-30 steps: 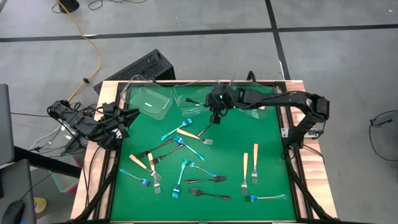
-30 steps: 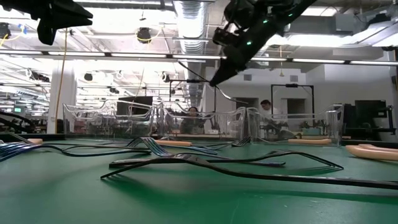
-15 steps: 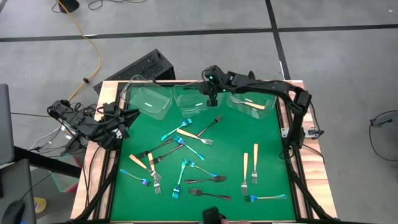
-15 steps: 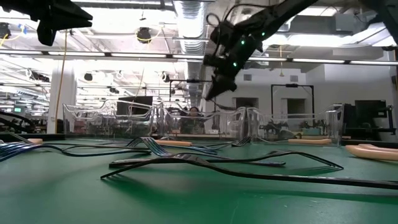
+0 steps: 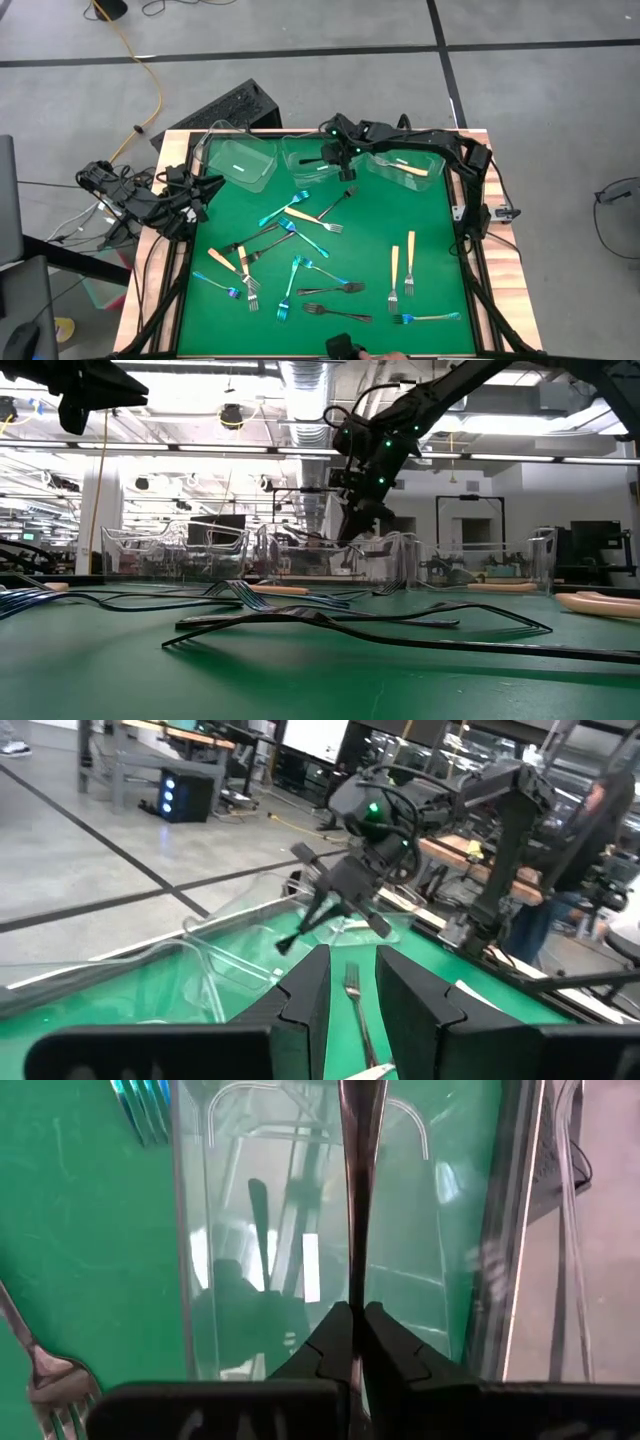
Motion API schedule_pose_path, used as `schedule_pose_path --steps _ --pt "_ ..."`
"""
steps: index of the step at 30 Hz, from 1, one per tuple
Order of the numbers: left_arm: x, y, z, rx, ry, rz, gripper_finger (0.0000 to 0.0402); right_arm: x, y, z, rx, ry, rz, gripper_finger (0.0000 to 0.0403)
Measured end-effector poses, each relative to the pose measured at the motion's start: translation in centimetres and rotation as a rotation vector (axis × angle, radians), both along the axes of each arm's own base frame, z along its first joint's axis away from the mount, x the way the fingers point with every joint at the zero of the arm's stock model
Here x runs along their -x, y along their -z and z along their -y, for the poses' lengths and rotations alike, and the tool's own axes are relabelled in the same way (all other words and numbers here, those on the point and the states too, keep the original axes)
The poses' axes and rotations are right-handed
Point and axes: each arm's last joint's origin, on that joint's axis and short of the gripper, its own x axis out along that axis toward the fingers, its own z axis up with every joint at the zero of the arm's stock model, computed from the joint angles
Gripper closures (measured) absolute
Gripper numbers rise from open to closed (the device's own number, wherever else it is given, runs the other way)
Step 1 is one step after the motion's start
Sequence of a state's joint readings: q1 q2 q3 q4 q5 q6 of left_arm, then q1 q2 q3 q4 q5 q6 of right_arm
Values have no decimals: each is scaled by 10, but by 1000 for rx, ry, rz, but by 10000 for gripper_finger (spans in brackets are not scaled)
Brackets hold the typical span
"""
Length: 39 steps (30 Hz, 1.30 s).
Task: Sort silverware by color (type)
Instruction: Put the brown fork into the middle transparent bin
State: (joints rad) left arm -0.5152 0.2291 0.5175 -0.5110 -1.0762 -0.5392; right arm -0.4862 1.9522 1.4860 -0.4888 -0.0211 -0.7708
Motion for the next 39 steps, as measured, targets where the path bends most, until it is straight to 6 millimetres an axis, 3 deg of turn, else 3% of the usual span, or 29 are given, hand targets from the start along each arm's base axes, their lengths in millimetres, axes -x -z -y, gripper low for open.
schedule_pose_path --steps 21,34,39 --pt "1 0 -1 -5 -34 5 333 -2 -7 15 60 14 103 366" --pt "1 0 -1 0 -35 9 333 -2 -32 28 87 21 115 367" --pt "1 0 -1 -3 -46 9 333 -6 -50 28 74 11 172 368"
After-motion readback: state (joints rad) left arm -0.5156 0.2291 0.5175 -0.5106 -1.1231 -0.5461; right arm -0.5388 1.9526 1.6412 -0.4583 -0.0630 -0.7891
